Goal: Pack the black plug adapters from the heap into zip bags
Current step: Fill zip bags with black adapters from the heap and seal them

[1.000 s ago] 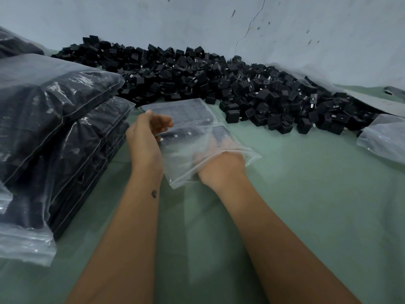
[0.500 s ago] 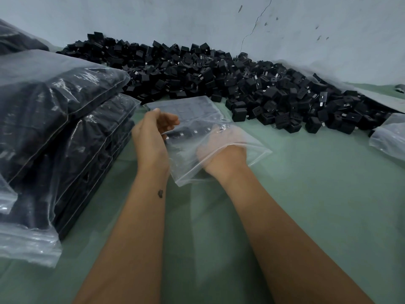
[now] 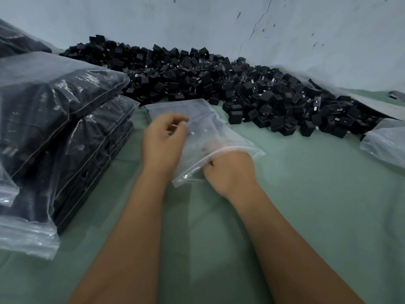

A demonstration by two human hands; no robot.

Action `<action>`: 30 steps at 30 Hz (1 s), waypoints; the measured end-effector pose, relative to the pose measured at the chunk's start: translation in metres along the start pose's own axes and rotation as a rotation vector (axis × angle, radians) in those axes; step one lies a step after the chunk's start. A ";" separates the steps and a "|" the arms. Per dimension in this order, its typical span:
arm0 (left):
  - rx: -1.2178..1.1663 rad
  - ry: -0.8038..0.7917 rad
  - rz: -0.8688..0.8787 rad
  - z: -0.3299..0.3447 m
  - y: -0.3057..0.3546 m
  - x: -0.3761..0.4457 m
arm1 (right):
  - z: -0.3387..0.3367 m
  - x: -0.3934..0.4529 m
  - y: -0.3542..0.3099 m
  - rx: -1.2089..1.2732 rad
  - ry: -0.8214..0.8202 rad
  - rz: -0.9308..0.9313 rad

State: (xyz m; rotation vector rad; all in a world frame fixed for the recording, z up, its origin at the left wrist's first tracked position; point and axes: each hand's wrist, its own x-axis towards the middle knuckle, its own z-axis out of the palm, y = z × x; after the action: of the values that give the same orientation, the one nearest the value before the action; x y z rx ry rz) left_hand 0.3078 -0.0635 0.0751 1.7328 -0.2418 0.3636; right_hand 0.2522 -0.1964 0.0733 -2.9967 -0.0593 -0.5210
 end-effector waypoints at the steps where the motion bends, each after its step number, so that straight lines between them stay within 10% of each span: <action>1: 0.120 -0.082 0.083 0.002 -0.001 -0.002 | -0.005 -0.006 0.001 0.019 0.093 -0.017; 7: 0.454 -0.269 0.281 0.004 -0.006 -0.006 | -0.021 -0.005 0.036 0.416 0.744 0.072; 11: 0.474 -0.384 0.207 0.004 -0.006 -0.010 | -0.018 0.030 0.089 0.477 0.644 0.489; 17: 0.480 -0.486 0.171 0.004 -0.012 -0.007 | 0.005 0.052 0.134 0.248 0.021 0.628; 30: 0.457 -0.441 0.125 0.008 -0.008 -0.009 | 0.008 0.025 0.116 0.712 0.425 0.529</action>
State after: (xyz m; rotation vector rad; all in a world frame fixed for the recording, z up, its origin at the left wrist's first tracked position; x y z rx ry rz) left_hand 0.3032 -0.0700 0.0630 2.2469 -0.6263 0.1243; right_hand 0.2848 -0.3104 0.0639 -2.0486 0.4608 -0.8299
